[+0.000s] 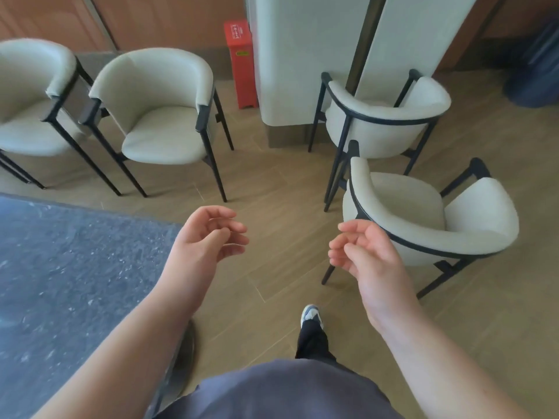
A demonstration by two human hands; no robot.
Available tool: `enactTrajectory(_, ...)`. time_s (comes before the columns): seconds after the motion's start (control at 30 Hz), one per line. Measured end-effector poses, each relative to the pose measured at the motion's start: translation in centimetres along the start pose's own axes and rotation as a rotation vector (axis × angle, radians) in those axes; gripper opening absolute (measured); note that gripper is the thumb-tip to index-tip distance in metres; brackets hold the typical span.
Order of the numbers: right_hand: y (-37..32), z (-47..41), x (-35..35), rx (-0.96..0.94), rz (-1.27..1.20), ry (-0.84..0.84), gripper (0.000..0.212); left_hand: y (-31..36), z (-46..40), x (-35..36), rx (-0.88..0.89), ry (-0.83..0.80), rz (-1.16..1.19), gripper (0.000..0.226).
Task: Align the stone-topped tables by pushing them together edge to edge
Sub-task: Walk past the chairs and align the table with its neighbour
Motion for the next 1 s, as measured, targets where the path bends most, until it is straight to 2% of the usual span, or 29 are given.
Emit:
enactTrajectory(0.2, -0.3, -13.3, 1.4, -0.003, 0.011, -0.258, 0.03, 3.7, -8.8, 3.4, 0.021, 0.163, 0.081, 0.034)
enactTrajectory(0.37, -0.2, -23.0, 5.4, -0.049, 0.139, -0.513, 0.027, 5.9, -13.8, 3.5, 0.03, 0.313, 0.161, 0.032)
enactTrajectory(0.67, 2.8, -34.9, 19.0, -0.01, 0.065, -0.763, 0.031, 7.3, -22.5, -5.2, 0.034, 0.624, 0.281, 0.033)
enactTrajectory(0.87, 3.0, -43.1, 29.7, -0.016, 0.112, -0.9, 0.032, 10.1, -29.9, -12.0, 0.006, 0.722, 0.407, 0.028)
enactTrajectory(1.0, 2.7, -47.1, 35.0, -0.056, 0.119, -0.958, 0.032, 12.7, -33.6, -15.0, 0.036, 0.759, 0.391, 0.029)
Point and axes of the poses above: each hand's wrist, its own z-axis away from the middle knuckle, its own x-axis out of the palm, y = z × x, the point moved 1 cm from there along -z, towards the middle knuckle, and after that the axes turned 12 degrees about -x, right-handed, at the moved point
